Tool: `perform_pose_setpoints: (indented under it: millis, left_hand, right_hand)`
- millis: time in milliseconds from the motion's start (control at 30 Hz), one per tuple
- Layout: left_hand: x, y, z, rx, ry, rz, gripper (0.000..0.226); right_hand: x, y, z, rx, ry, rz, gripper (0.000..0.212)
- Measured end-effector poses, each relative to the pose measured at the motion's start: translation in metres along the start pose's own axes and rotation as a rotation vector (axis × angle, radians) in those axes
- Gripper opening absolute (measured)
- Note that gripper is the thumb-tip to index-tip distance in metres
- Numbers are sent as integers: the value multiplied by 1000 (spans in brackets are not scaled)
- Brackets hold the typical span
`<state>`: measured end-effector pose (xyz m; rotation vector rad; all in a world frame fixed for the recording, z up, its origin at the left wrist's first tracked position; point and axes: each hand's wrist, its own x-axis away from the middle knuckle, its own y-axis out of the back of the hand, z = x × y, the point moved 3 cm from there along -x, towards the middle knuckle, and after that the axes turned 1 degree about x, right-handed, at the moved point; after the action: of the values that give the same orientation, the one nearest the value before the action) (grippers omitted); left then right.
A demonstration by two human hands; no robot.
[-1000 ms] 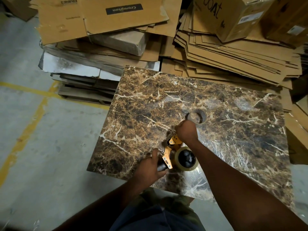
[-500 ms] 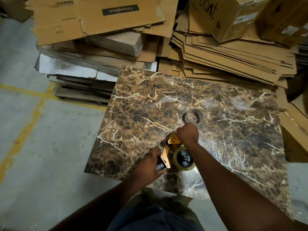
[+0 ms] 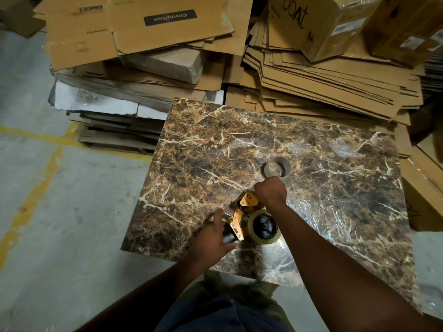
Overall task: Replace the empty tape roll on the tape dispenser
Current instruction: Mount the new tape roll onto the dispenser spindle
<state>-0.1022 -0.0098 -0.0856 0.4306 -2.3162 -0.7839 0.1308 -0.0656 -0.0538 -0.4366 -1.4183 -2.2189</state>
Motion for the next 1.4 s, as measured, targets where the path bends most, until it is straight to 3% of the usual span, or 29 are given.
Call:
perform_pose_setpoints:
  millis: [133,267,533,767,867,1267,1400]
  left_hand:
    - [5,-1,-4,-8,8,-52,79]
    - [3,2,-11,-124,-80,-41,69]
    - [-9,-2,-14,-284,-118,58,90]
    - [-13,-4,-16,-422,-176,47,107]
    - [-10,-8,-20,-412,-162,128,115]
    - [-5,-8,-20,-383,-153,160,115]
    - [-4,-3,-29,-535,-204,19,103]
  right_hand:
    - [-1,0,-1,2,8,-7,35]
    - [1,-1,0,12,16,-7,33]
    - [-2,-3,-1,39,46,6,37]
    - [-4,-3,-2,46,77,-1,42]
    - [-2,-4,0,67,98,13,42]
    - [-4,-7,-3,40,130,20,37]
    - [-9,-6,-9,7,155,27,37]
